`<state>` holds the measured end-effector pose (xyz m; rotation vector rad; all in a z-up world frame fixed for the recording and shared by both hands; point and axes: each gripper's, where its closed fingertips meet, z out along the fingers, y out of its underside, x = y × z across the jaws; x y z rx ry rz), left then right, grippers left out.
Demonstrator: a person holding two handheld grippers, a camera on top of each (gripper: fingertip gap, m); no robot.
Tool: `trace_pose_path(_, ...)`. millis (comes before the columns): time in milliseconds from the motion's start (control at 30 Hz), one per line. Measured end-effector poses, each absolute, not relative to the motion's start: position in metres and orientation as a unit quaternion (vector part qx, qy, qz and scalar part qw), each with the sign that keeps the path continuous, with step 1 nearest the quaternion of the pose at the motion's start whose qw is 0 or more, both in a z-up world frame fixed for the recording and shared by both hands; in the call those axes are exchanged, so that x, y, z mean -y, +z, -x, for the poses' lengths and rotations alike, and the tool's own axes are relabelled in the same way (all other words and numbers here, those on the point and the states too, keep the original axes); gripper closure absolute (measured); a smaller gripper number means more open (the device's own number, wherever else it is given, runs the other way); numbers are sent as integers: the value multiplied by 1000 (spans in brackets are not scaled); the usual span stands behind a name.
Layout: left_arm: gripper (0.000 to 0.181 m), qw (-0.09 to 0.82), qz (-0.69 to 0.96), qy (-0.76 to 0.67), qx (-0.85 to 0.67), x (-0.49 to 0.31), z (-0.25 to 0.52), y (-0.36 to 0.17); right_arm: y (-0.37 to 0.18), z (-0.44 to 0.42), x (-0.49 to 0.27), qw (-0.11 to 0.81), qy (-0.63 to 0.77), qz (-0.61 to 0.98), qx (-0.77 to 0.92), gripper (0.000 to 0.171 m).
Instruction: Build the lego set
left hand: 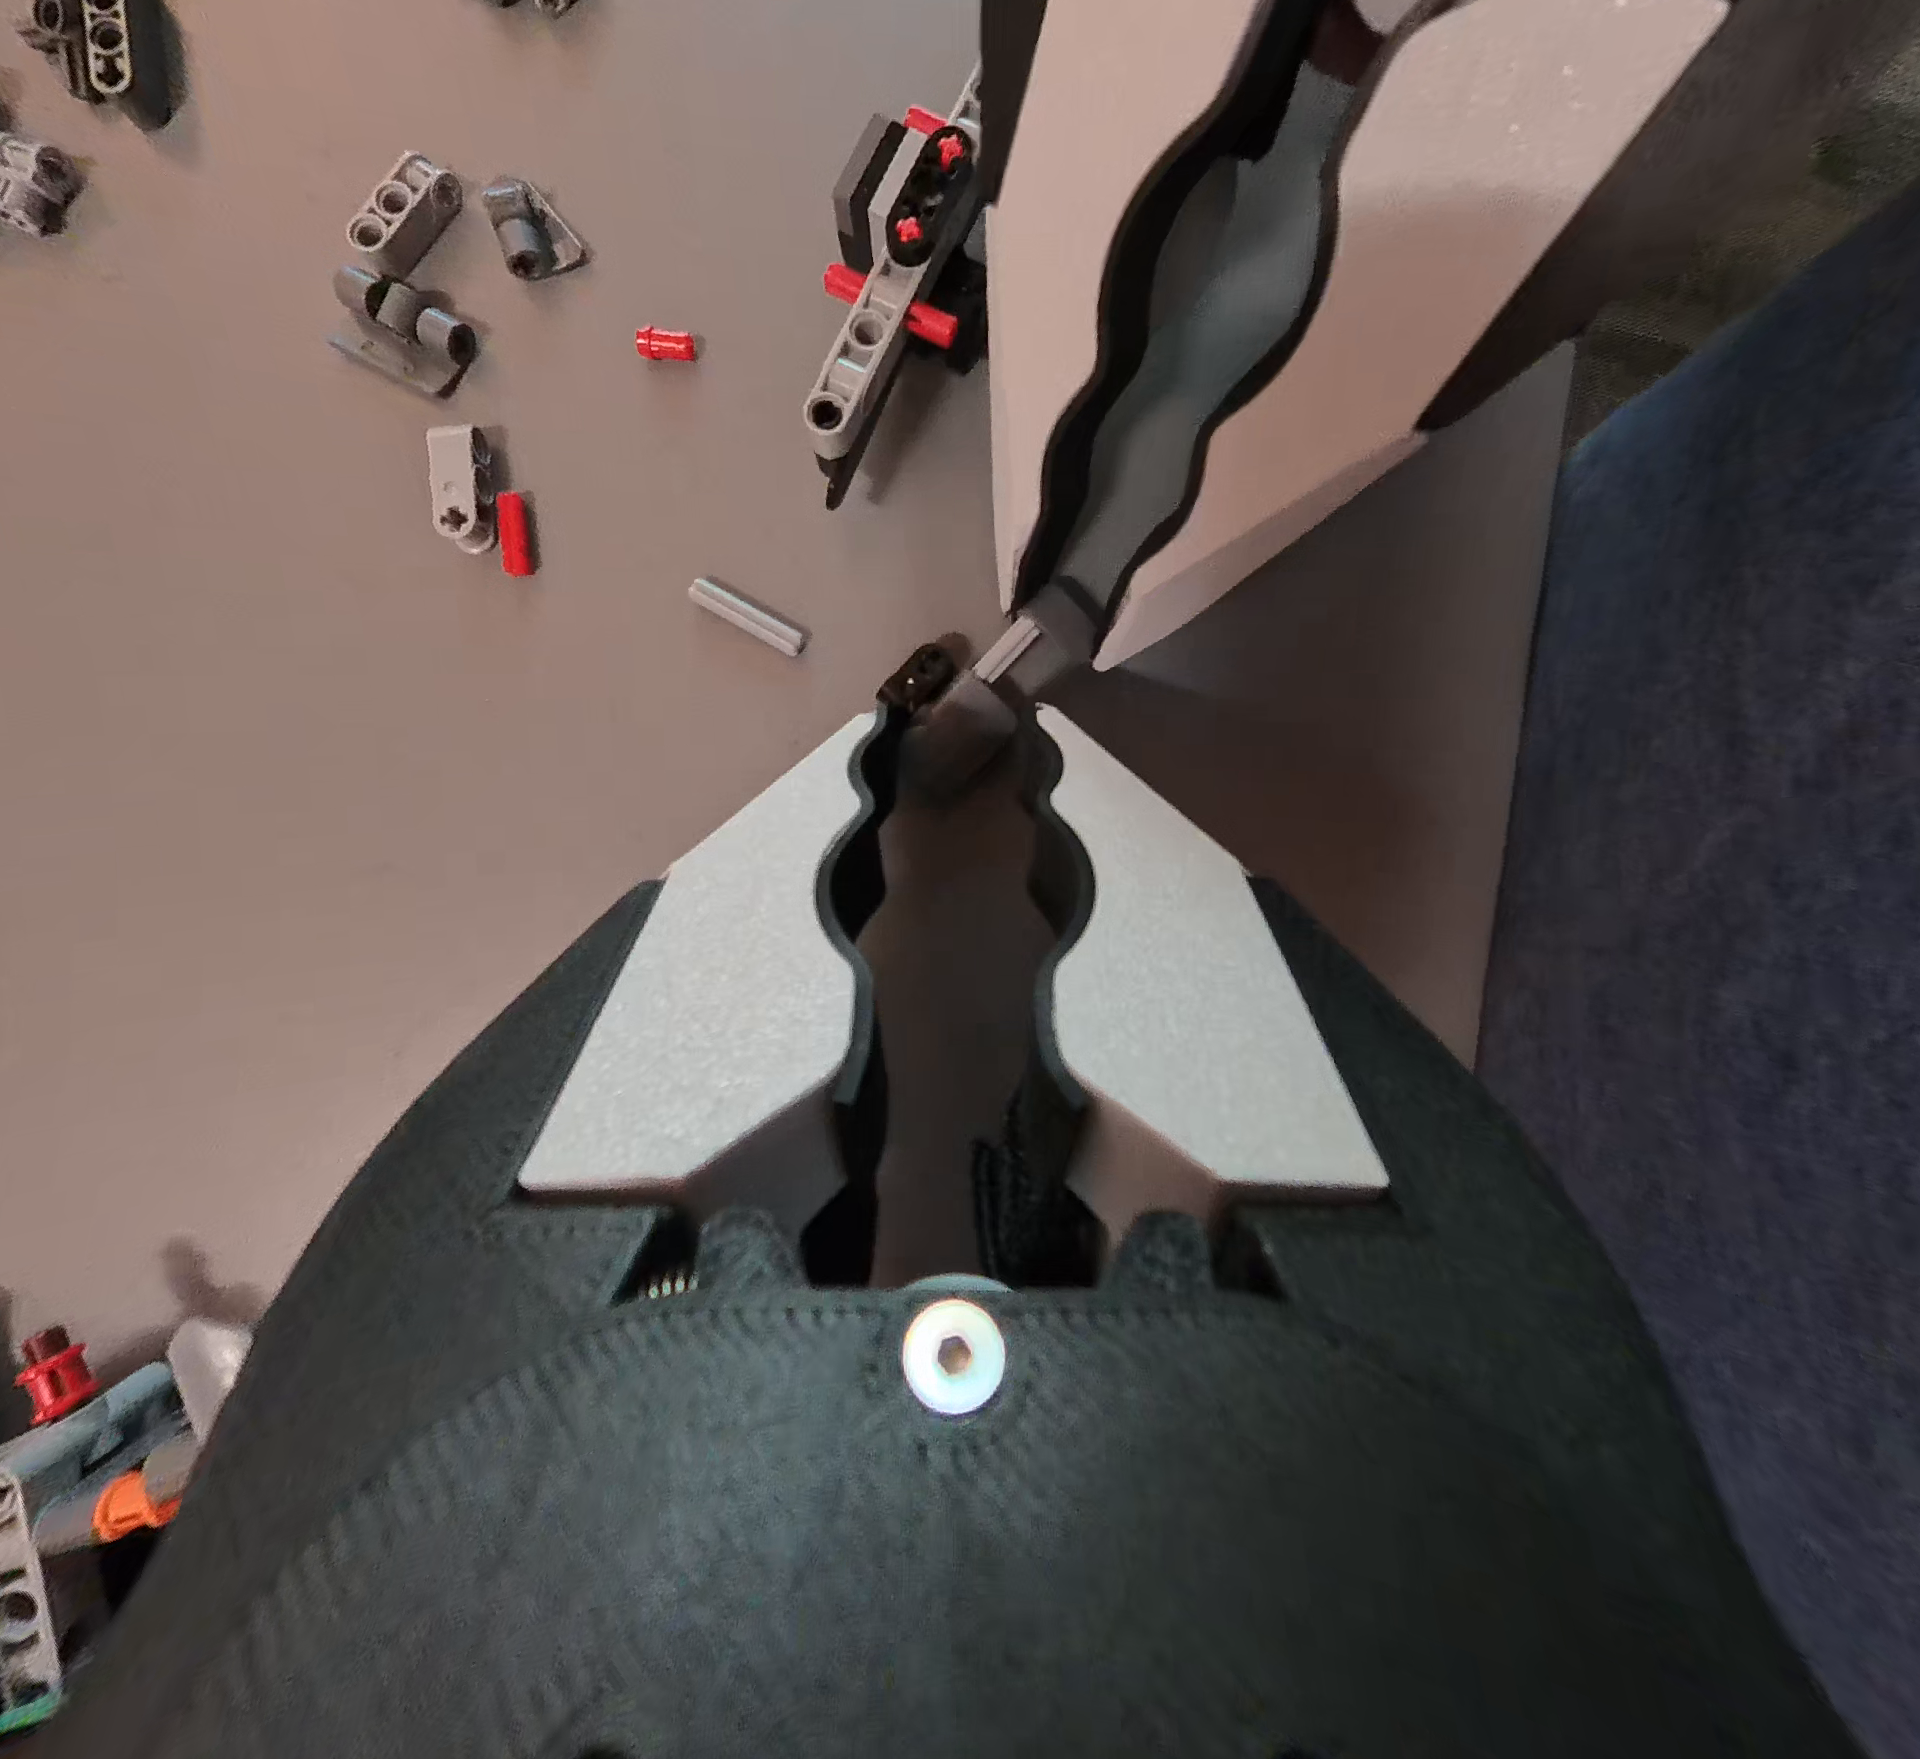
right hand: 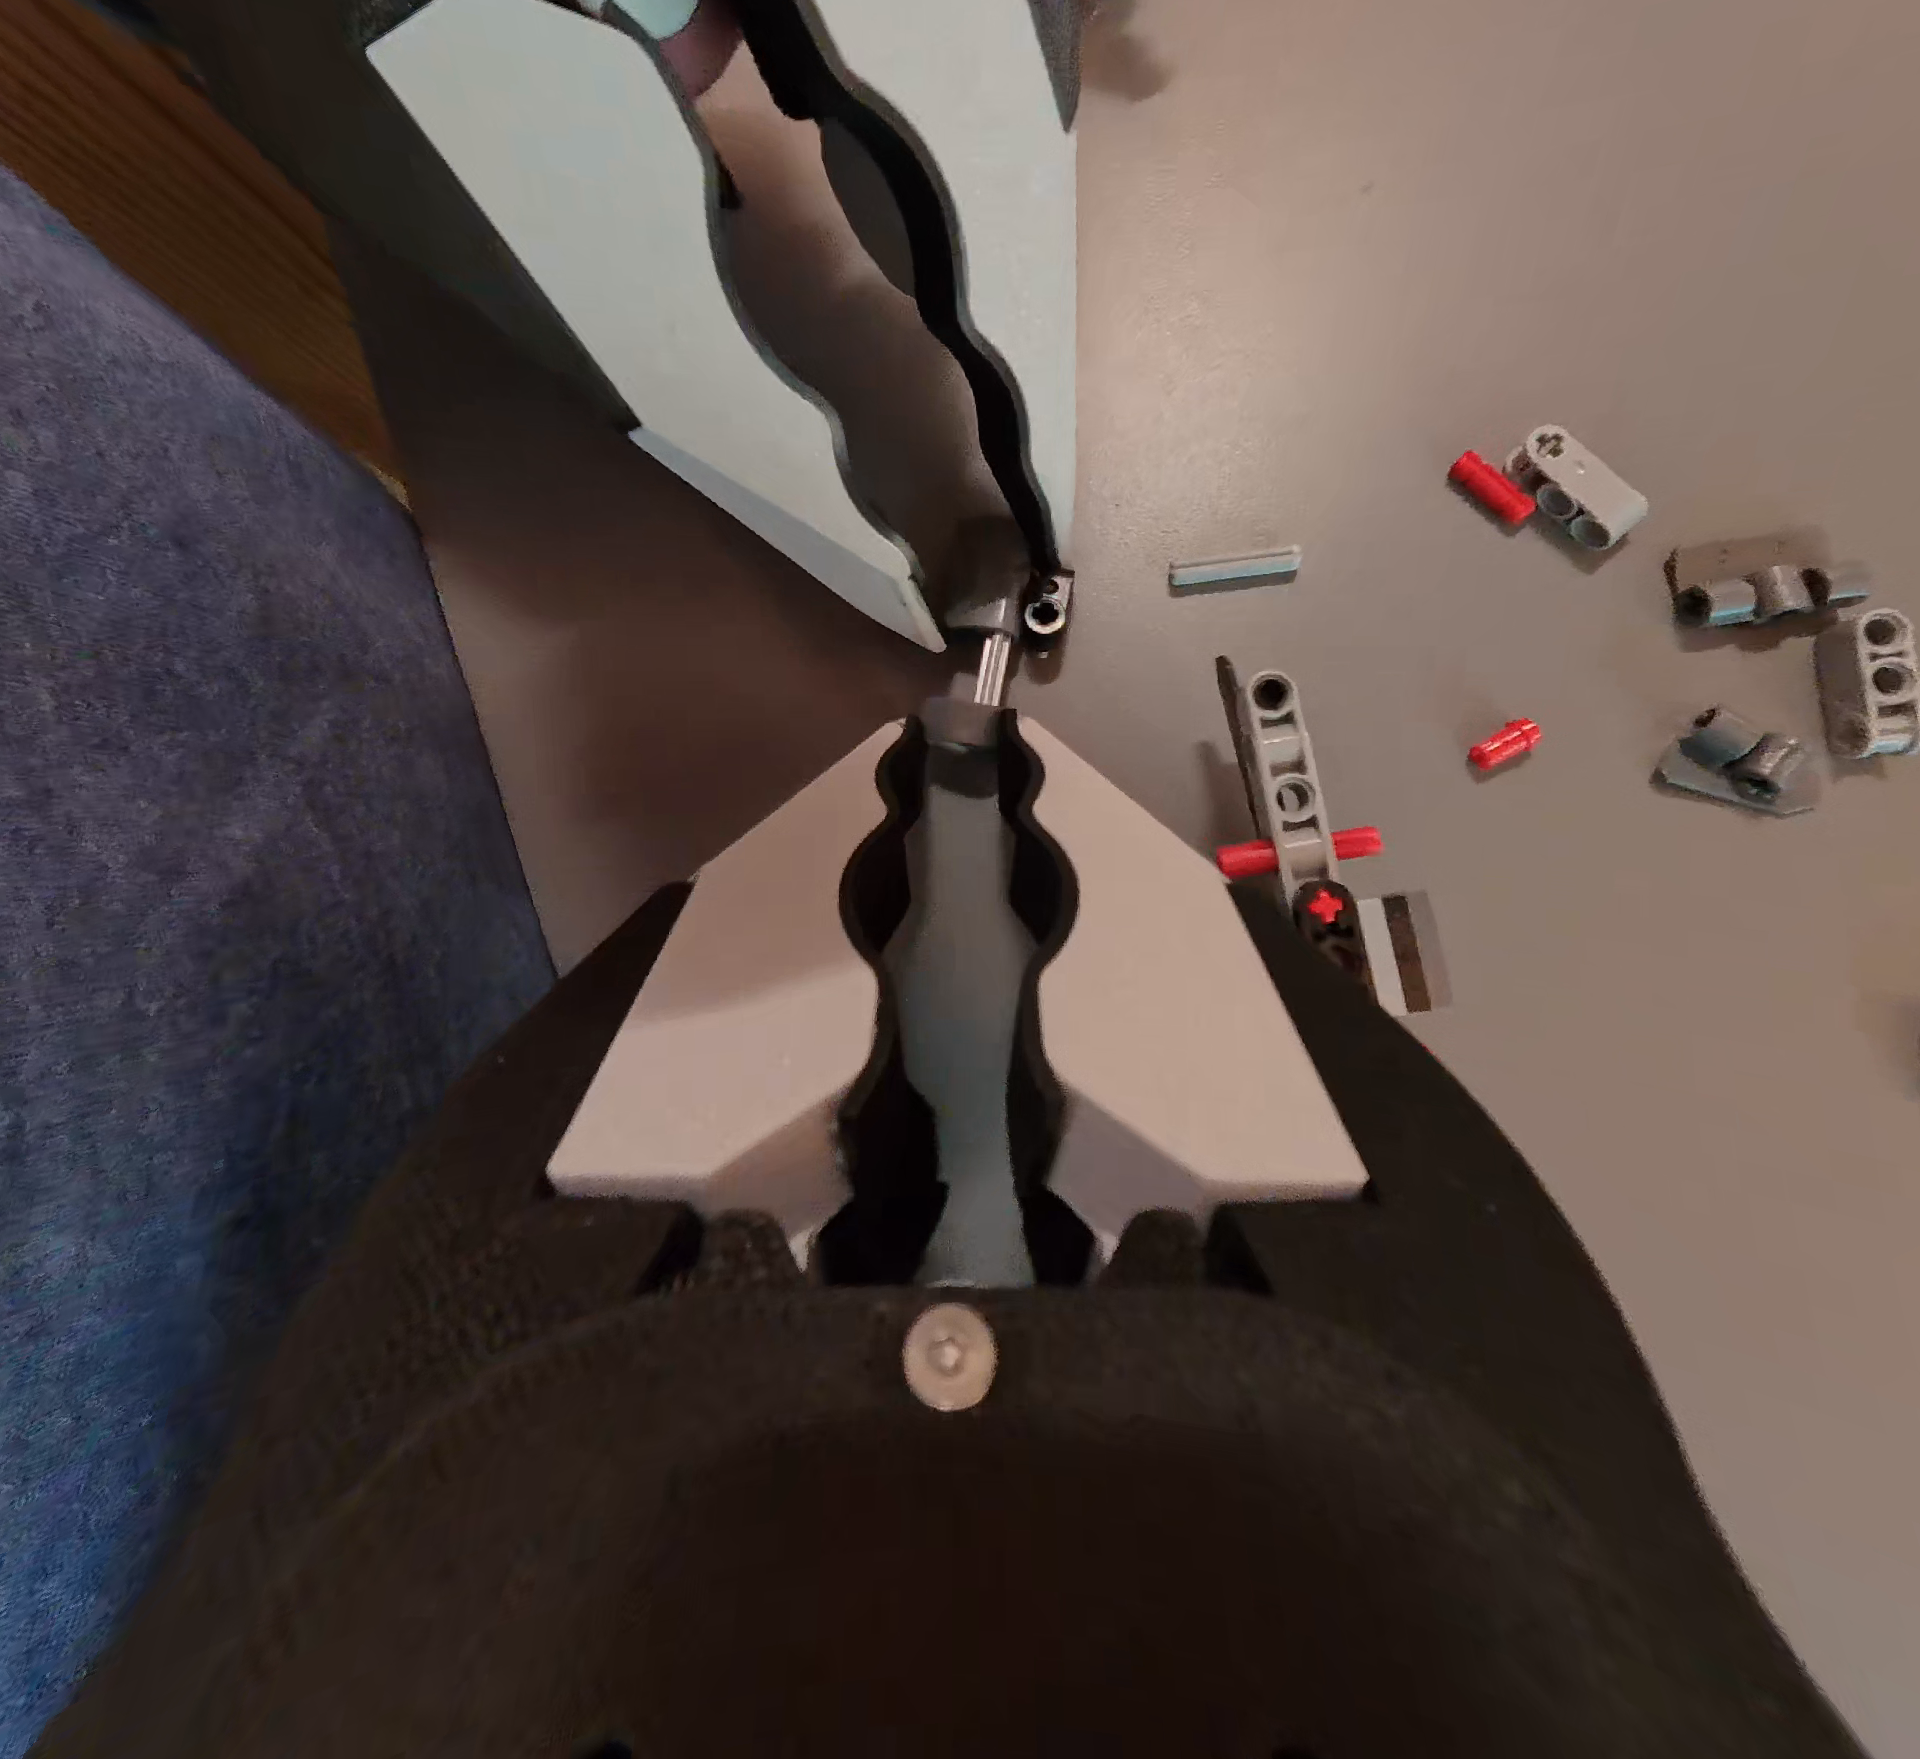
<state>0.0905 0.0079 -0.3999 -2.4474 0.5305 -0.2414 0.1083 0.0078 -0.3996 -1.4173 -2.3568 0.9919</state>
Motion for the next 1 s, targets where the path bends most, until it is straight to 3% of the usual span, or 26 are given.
trace_pose_path(867, 160, 296, 928, -37, -222, -9, -90, -401, -401, -101, -7, 124, 295, 482, 816, 160)
trace_pose_path(1000, 159, 302, 926, -46, -221, -8, -93, -401, -396, -105, -6, 117, 333, 490, 797, 148)
